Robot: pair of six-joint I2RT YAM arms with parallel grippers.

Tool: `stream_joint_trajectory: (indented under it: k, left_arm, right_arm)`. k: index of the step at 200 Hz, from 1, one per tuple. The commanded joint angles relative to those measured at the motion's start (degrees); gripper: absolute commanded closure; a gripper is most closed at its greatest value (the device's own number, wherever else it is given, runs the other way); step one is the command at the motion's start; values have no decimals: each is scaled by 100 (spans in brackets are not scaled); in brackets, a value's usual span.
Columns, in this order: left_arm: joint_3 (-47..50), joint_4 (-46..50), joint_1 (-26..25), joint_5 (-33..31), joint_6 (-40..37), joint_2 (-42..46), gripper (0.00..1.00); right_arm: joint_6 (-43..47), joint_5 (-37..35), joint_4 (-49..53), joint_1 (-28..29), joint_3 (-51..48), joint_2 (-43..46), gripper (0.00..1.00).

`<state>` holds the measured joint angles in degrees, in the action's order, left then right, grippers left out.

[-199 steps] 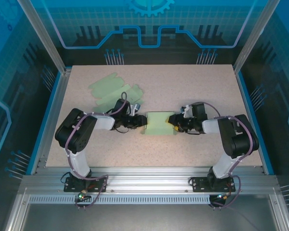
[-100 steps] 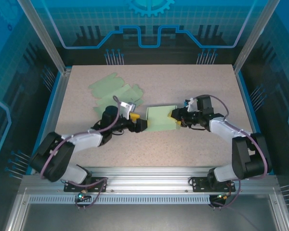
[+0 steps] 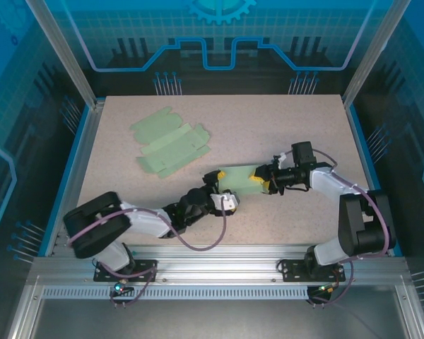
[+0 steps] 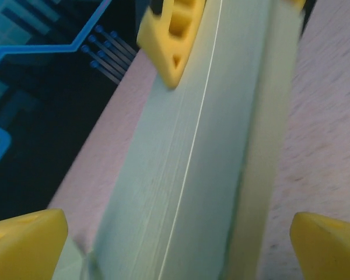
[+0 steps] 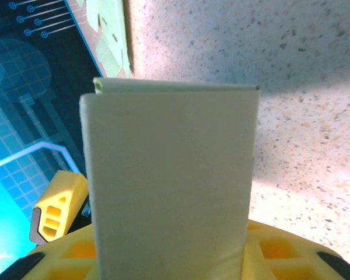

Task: Fold the paper box

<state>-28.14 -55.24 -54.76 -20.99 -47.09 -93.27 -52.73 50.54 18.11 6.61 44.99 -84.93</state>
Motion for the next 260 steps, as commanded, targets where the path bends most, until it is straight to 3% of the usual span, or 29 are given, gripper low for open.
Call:
stream_joint_trajectory:
  k: [1,12,30,54,77,102,119,132,155,200,233,260]
  left_arm:
    - [-263,-2075,-51,-1381,-1445,-719,4]
    - [-338,-2476,-85,-1496,-1730,-982,8]
    - [-353,-2354,-122,-1379,-1635,-998,20]
    - [-283,-1321,-109,-1068,-905,-443,35]
    - [-240,-631,-65,-873,-556,-76,42]
    - [-227,-171,-35,-817,-487,146,45]
    - [-341,854,42,-584,-184,487,46]
    - [-567,2214,223,-66,406,884,46]
    - [-1163,4468,745,1400,1427,1439,44]
    - [-2222,6554,1275,2858,1932,1006,45]
    - [-2992,7520,1481,3395,1997,122,44]
    - [-3225,7537,1522,3442,2060,-240,46]
  right_arm:
    - [154,383,532,-36,251,-84,62]
    - [207,345,606,-44,269,-94,62]
    - [241,316,597,-47,256,-118,62]
    - [319,302,598,-106,234,-210,61]
    - [368,336,529,-151,228,-324,57]
    - [534,285,552,-177,303,-427,38]
    - [832,151,801,-240,452,-443,25]
    - [1038,-4,961,-342,509,-360,18]
    - [1215,-262,1010,-614,478,-58,9]
    - [1700,-1119,1258,-753,509,622,8]
    - [2098,-1747,1346,-628,505,1176,8]
    - [2154,-2013,1178,-455,473,1381,8]
